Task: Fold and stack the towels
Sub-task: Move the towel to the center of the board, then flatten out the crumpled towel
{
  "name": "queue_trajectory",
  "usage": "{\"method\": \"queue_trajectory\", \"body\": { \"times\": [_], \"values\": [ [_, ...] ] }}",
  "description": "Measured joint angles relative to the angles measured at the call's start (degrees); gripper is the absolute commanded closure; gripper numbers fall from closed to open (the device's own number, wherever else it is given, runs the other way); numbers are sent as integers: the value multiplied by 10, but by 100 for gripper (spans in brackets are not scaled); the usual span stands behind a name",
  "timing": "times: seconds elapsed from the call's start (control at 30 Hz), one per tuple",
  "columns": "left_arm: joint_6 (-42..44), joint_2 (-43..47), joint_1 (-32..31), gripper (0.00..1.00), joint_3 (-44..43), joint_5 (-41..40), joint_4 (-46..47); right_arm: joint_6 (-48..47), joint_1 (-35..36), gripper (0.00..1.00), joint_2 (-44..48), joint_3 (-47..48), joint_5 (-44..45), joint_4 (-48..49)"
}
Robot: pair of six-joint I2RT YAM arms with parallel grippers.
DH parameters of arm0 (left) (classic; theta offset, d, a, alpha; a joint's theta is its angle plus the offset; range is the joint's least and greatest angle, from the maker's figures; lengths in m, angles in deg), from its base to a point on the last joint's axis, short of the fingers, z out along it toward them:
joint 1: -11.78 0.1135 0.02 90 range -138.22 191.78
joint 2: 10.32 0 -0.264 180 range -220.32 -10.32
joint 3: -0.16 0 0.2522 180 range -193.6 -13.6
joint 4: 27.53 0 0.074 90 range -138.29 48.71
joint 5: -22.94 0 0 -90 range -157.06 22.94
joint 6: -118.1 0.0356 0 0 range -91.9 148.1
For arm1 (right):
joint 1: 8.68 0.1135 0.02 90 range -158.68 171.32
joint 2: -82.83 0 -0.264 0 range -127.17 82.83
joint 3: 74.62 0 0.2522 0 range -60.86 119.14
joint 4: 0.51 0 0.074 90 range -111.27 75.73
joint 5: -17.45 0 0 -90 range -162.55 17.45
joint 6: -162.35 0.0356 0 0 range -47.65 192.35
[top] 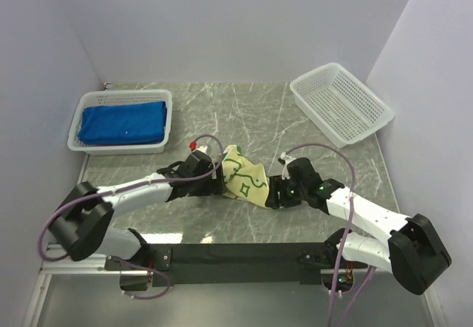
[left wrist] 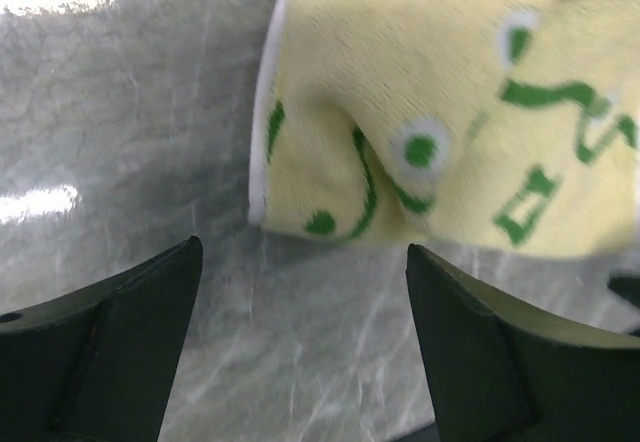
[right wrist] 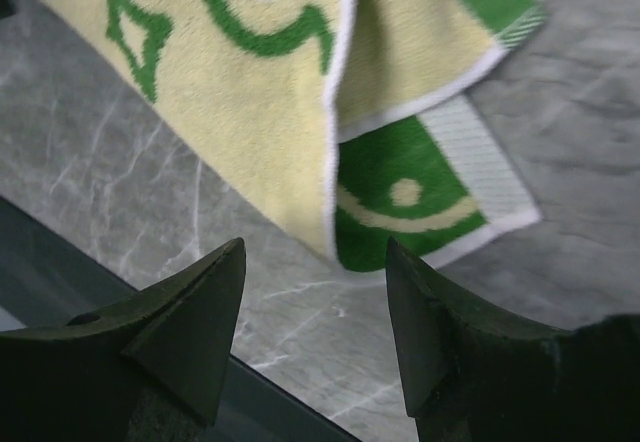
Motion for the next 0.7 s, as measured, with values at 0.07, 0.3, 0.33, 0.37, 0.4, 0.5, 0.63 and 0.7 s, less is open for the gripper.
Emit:
{"method": "queue_trajectory", "body": {
  "times": [0.07,0.3,0.33,0.37,0.4,0.5,0.63,0.7],
  "values": [
    [-7,-32,-4,18,-9,-13,9,4,7,36,-10,-3,-9,11],
    [-22,-105,-14,71,-52,-35,46,13,18,68,-50,-6,-31,59],
    [-26,-111,-18,83,-56,-36,47,16,19,75,-55,-6,-34,64],
    [-28,-114,-21,92,-58,-37,45,17,20,90,-58,-6,-36,67],
    [-28,-115,-24,99,-60,-39,39,18,20,97,-58,-6,-37,69],
    [-24,-113,-29,99,-92,-63,-19,21,21,100,-45,-2,-39,58],
    [-6,-96,-30,93,-207,-124,-151,25,14,100,8,52,-39,-6],
    [8,-86,-27,89,-274,-156,-203,32,-4,100,30,103,-44,-24]
  ]
}}
